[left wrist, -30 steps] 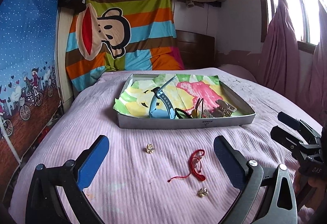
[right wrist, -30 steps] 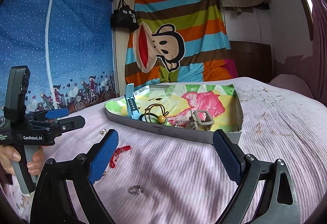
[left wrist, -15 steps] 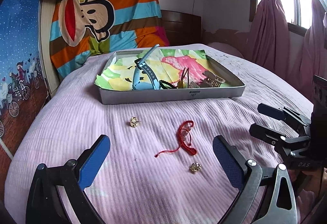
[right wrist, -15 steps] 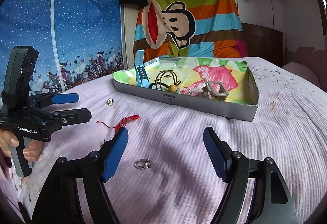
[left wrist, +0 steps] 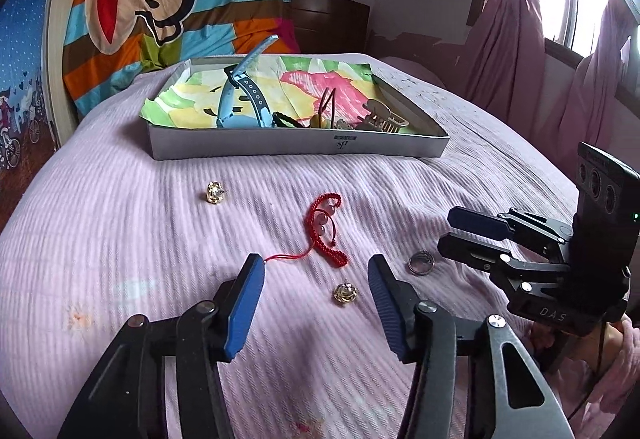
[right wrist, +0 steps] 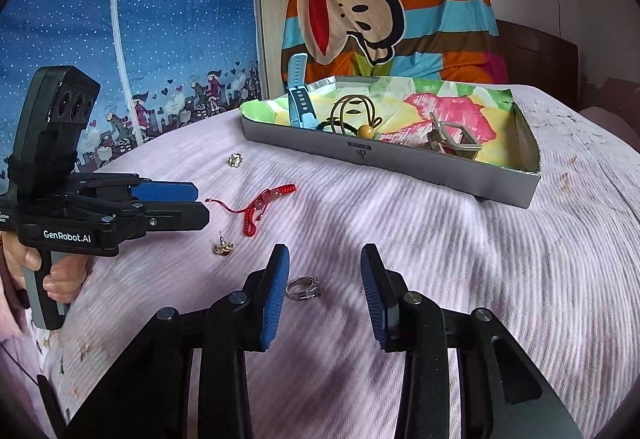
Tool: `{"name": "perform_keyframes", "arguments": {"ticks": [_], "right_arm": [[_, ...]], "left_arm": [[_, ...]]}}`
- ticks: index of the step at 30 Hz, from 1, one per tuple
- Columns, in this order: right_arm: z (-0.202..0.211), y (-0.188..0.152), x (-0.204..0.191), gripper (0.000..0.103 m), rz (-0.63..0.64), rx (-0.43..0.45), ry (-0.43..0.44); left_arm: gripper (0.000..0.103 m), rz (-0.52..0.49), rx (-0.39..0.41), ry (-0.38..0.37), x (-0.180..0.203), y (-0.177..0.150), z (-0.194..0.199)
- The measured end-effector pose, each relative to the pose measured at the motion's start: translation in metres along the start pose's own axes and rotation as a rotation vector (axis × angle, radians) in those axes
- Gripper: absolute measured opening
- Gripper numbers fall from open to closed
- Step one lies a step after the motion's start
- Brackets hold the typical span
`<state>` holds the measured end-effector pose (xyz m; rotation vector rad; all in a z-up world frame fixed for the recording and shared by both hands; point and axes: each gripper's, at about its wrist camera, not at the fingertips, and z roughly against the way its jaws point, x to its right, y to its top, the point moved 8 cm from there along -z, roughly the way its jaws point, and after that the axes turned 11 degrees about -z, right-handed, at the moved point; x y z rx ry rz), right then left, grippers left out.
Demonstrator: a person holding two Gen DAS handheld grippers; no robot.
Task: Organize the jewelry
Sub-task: 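Grasp a small gold charm with the left tool while the right tool grasps the silver ring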
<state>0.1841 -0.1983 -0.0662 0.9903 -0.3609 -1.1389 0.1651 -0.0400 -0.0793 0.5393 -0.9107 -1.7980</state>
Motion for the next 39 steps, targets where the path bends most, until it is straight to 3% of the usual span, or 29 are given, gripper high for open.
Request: {"name": "perform_keyframes", "arguments": {"ticks": [10,18,29,32,39], "right_arm": [[-0.019,-0.011,-0.005,0.03,0.017,-0.089,0.022],[-0.026,-0.017,-0.001,0.027,-0.003,-0.126,0.015],[-0.029,-0.02,-0.002,0.027,-0.001,-0.149,0.008],[-0.029,-0.02,-0.002,0.023,-0.001,-0.15,0.003],[-0.031,-0.022,-0.003,0.018,0.006,-0.154,-0.007]], "left_arm": [[0.03,-0.019,-0.073,-0.07,0.014,-0.01,-0.018],[0.029,-0.024,-0.111,-0.075,0.015,-0.016,-0.026],[0.019,-0.057,-0.136,-0.065,0.019,-0.019,-0.031],[0.013,-0.059,-0.144,-0.064,0.019,-0.02,-0.032],[0.013,-0.069,-0.145,-0.053,0.02,-0.021,-0.031]]}}
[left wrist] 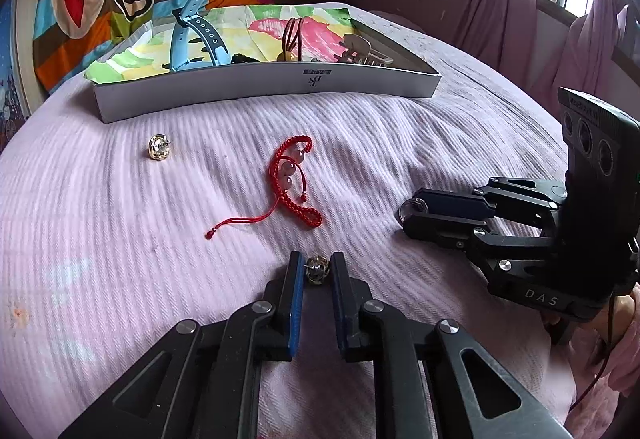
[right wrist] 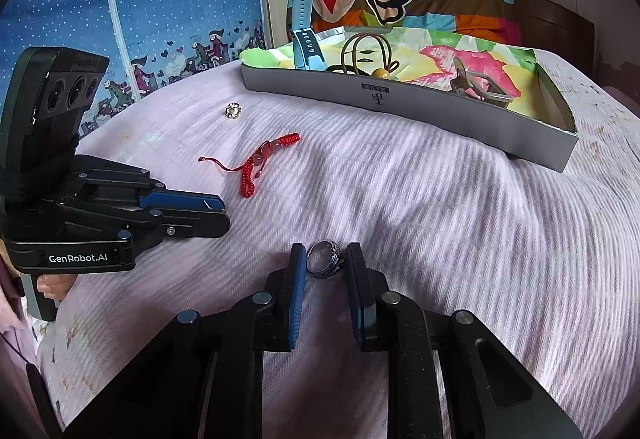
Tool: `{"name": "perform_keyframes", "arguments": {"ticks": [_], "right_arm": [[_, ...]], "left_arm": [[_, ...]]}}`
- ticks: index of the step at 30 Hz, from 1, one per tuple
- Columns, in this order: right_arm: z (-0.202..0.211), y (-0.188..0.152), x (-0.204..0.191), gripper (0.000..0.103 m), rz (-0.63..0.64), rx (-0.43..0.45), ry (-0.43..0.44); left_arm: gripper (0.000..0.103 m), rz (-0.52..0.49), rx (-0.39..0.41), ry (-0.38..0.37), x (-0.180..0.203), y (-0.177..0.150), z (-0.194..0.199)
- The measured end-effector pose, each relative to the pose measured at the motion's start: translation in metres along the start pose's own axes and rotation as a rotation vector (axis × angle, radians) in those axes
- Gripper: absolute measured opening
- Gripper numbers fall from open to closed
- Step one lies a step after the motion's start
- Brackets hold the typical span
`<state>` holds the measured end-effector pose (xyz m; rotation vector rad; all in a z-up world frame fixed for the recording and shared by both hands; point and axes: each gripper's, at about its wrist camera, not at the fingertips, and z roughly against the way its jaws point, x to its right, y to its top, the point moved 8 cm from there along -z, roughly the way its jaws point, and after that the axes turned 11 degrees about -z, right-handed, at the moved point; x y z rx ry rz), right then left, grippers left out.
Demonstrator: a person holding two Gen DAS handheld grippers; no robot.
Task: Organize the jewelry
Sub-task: 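Grasp a small gold charm with the left tool while the right tool grasps the silver ring, then carry the gold charm and silver ring into the tray and open both tools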
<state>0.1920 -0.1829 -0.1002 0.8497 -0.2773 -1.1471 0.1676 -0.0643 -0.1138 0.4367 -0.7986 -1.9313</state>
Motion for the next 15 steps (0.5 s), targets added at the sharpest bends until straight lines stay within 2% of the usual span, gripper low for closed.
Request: {"name": "perform_keyframes", "arguments": {"ticks": [6,8,9,15], "right_arm": [[0.001,0.001,-0.004,0.017,0.017,0.01,-0.004],[0.002,0.002,-0.004,0.014,0.016,0.018,0.001],[0.003,0.003,-0.004,0.009,0.014,0.022,0.003],[0.003,0.003,-0.003,0.009,0.012,0.029,0.009]], "left_arm": [[0.012,-0.008,0.009,0.028,0.003,0.004,0.003],[0.012,-0.016,0.023,0.042,0.005,0.007,0.006],[0.012,-0.017,0.032,0.045,0.005,0.009,0.008],[0.012,-0.007,0.06,0.057,0.007,0.017,0.01]]}}
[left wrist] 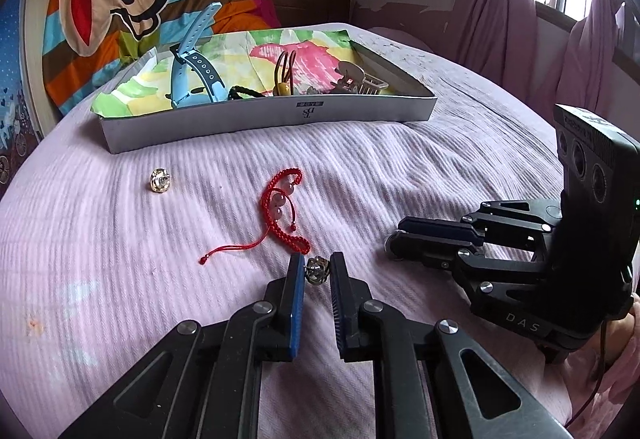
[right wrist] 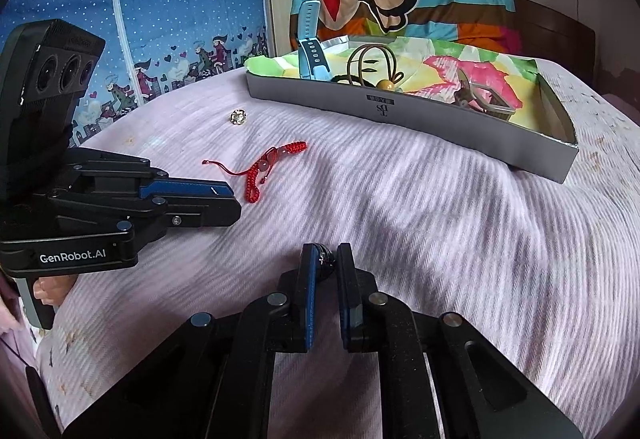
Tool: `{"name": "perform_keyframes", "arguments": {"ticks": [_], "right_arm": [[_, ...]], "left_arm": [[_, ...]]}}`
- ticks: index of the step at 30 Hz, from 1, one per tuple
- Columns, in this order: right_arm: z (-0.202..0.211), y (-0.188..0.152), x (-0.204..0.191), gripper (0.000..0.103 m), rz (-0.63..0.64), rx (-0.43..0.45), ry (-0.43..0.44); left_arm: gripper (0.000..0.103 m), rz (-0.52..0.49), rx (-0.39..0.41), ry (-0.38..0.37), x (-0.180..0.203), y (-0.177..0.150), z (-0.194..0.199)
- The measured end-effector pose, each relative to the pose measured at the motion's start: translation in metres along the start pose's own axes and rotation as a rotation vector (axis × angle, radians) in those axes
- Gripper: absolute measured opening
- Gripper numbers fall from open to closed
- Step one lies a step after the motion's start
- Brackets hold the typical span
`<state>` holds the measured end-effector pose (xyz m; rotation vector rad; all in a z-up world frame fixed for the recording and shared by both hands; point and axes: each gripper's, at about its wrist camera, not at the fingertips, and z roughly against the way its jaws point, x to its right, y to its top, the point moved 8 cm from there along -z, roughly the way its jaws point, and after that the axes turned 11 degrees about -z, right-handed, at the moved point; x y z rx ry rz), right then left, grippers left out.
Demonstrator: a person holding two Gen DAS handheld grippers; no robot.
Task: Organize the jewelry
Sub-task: 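Carry the gold charm and silver ring into the tray and open both tools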
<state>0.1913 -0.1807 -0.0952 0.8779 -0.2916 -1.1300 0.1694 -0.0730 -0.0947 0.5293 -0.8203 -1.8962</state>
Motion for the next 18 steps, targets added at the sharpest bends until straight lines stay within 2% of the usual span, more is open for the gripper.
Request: {"name": "perform_keyframes", "arguments": {"ticks": [9,18], "right_arm": [[0.003,0.001,0.001,0.009,0.002,0.017,-0.006],[0.012,0.01,0.012,0.009,-0.061,0.079,0.004]], "left_arm": [[0.012,0.033,0.019,-0.001,-0.005,-0.001,0.002],[0.012,0.072,0.074,0.015,-0.013,0.002,0.012]]}}
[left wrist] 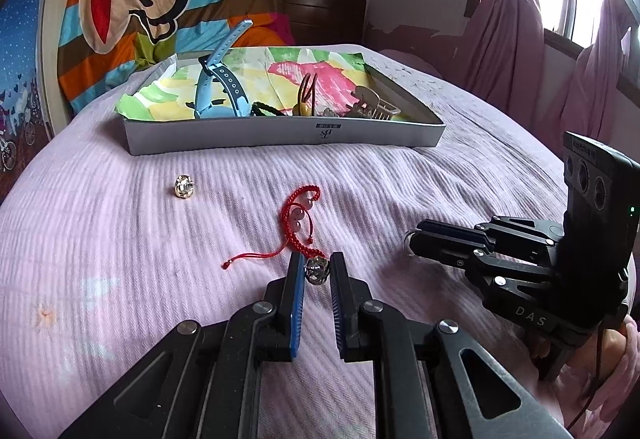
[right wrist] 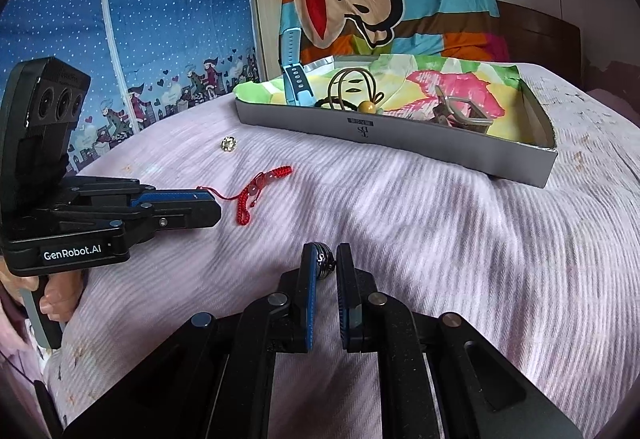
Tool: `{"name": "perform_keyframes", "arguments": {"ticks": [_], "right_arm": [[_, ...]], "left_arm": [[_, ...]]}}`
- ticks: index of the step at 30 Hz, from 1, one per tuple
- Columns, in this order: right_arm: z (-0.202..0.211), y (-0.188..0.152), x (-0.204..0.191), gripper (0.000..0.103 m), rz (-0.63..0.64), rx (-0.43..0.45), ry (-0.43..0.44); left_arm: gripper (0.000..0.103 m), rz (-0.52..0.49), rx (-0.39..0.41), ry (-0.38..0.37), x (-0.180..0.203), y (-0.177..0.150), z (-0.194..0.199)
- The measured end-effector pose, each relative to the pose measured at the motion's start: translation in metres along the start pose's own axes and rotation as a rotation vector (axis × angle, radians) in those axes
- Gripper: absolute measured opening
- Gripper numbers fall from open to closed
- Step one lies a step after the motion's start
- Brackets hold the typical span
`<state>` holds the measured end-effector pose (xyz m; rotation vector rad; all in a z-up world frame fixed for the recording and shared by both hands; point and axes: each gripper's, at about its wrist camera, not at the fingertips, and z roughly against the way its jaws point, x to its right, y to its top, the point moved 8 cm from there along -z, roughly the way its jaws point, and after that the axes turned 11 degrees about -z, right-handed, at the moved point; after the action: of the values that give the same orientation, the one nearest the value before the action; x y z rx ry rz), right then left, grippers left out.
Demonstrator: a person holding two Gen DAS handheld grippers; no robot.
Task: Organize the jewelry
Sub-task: 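Carry the gold charm and silver ring into the tray and open both tools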
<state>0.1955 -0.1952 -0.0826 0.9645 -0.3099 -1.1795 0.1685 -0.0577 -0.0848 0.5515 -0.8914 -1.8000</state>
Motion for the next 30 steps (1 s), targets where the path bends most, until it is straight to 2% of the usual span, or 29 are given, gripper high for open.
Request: {"name": "perform_keyframes", "arguments": {"ticks": [15,25,30], "right_arm": [[0.01,0.047,0.017,0.009,-0.088,0.141,-0.013],[0.004,0.096,0.034,0.009,-0.131,0.22,-0.045],[-0.007,0.116,0.05,0.009,-0.172,0.239,-0.08]], "left_arm": [[0.012,0.074,0.126,0.1,-0.021,0.059,0.007],[0.012,0.129,0.167,0.12,-0.037,0.106,-0.018],[0.012,0.128,0.162,0.129,-0.043,0.124,-0.036]]}}
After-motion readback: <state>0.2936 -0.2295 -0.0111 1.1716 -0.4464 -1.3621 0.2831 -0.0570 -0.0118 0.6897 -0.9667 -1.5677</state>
